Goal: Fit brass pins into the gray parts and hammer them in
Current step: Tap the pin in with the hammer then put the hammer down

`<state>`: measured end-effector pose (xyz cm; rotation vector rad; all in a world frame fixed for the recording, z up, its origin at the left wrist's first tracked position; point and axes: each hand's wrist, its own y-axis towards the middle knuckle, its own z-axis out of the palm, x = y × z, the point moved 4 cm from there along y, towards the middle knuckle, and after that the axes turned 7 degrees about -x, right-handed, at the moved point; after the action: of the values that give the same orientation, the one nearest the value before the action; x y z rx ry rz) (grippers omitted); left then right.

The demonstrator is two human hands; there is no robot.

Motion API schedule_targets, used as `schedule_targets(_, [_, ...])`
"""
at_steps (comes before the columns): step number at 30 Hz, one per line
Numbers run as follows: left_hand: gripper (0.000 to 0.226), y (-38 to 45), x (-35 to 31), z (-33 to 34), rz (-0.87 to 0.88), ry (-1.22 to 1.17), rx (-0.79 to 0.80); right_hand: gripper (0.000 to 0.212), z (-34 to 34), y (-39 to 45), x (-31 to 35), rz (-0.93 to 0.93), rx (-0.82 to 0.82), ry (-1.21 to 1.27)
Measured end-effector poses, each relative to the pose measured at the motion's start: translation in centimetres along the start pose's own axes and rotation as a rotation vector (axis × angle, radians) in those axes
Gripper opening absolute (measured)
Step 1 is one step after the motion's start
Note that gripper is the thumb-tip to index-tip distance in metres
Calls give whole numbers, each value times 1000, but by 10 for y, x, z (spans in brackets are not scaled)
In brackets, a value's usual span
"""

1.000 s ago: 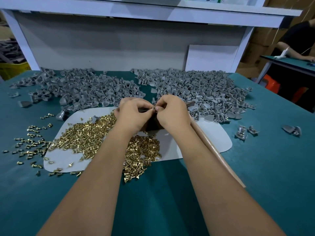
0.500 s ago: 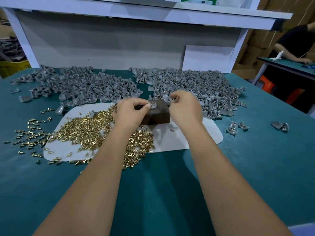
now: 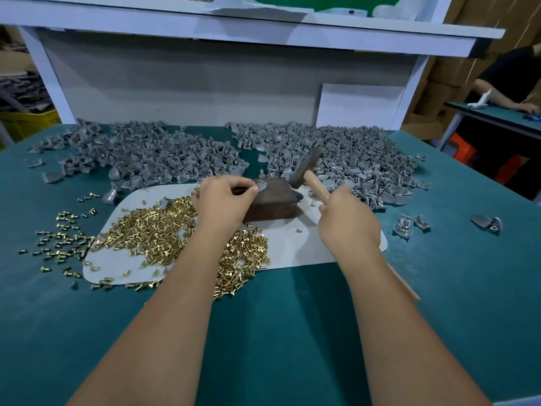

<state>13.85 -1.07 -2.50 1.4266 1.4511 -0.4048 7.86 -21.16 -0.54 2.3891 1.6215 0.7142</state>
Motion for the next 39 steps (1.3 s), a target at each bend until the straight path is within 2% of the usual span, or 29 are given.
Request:
schedule_targets(4, [3, -1, -1, 2, -51, 46, -19, 18, -22, 0, 10, -72, -224, 121])
schedule_targets(9, [10, -1, -3, 6, -13, 106, -44, 19, -40, -9, 23, -219, -406, 113])
schedule_targets(12, [25, 0, -3, 6, -22, 111, -37, 18, -32, -15, 24, -279, -363, 11])
schedule_targets(15, [25, 0, 0, 6, -31, 105, -20, 18, -24, -22, 26, -316, -352, -13])
schedule_targets(19, [19, -1, 0, 6, -15, 134, -12, 44, -29, -27, 25, -216, -442, 82])
schedule_targets(21, [18, -1, 0, 7, -12, 139, -14, 48, -32, -30, 23, -223, -467, 119])
schedule_targets(24, [16, 1, 2, 6, -26, 131, -20, 47, -22, -29, 27, -269, -316, 29])
schedule_targets(26, [21, 1, 3, 7, -23, 130, -39, 49, -18, -28, 32, -252, -287, -35])
schedule_targets(30, [31, 0, 2, 8, -32, 126, -72, 54, -26, -34, 39, -237, -418, -18])
schedule_targets(32, [31, 1, 3, 8, -37, 122, -75, 53, -22, -34, 39, -275, -364, -80])
schedule_targets(34, [30, 0, 3, 7, -31, 130, -71, 53, -20, -32, 36, -232, -327, -72])
schedule_targets(38, [32, 1, 3, 9, -18, 140, -78, 56, -33, -36, 33, -202, -471, 81])
schedule_targets(39, [32, 1, 3, 9, -24, 129, -82, 56, -29, -37, 36, -246, -413, 33])
